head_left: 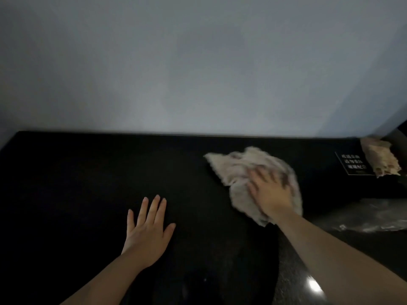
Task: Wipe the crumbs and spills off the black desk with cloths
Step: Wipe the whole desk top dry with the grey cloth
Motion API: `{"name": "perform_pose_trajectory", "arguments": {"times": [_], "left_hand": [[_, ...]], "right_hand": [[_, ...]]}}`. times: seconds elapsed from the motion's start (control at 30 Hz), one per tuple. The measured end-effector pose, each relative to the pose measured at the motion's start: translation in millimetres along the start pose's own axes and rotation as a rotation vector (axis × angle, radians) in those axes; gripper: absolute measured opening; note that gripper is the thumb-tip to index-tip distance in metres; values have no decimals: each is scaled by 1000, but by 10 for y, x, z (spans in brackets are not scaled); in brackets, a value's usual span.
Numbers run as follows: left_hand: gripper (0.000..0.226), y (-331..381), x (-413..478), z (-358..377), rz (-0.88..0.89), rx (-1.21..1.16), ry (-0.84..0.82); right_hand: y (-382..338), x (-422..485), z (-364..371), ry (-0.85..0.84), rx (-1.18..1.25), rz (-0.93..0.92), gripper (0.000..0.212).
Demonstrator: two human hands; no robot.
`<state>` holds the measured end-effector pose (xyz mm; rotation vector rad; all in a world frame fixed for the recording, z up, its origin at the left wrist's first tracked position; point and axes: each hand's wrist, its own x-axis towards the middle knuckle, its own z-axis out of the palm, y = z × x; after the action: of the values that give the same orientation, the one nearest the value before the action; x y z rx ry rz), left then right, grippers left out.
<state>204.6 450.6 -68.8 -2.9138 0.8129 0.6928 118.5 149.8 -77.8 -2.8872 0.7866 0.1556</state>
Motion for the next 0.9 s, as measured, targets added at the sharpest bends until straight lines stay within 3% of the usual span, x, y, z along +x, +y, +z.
{"name": "perform_pose_trajectory", "arguments": {"times": [0.1,0.2,0.33,0.43,0.5,0.53,0.6,0.67,0.73,0.8,0.83,0.9], "left_hand": [[66,-37,-5,-8,27,-28,-3],[68,-122,-44,-22,77,-44,23],[68,-412,-125,-30,5,-31,138],[62,-752,-117,-50,-92,-57,188],[60,-938,-80,-58,-65,-15,163],[60,-1007,-64,-65,-36,6,153],[61,-1117,-55,-84,-1,29,155],[61,-1242,-68,-86,-7,9,179],[61,-1418,-100,-67,-5,12,195],[60,-1637,-121,-69,6,14,208],[60,-1748,-128,-88,-2,9,216],[57,-1968,-117,-124,-5,-3,238]], "right_hand": [[372,-107,-148,-82,266,567,56],[240,-188,-192,-134,262,661,54],[-506,-403,-39,-146,143,367,58],[-1296,-799,128,-146,73,-123,58],[-1627,-979,274,-189,51,-468,60],[-1638,-955,323,-147,36,-523,60],[-1449,-784,352,-21,55,-273,65],[-1139,-583,262,46,107,224,68],[-1071,-425,98,-34,219,593,58],[-1407,-283,87,-97,219,662,56],[-1668,-244,137,-93,184,605,56],[-2306,-268,279,-34,101,308,59]]}}
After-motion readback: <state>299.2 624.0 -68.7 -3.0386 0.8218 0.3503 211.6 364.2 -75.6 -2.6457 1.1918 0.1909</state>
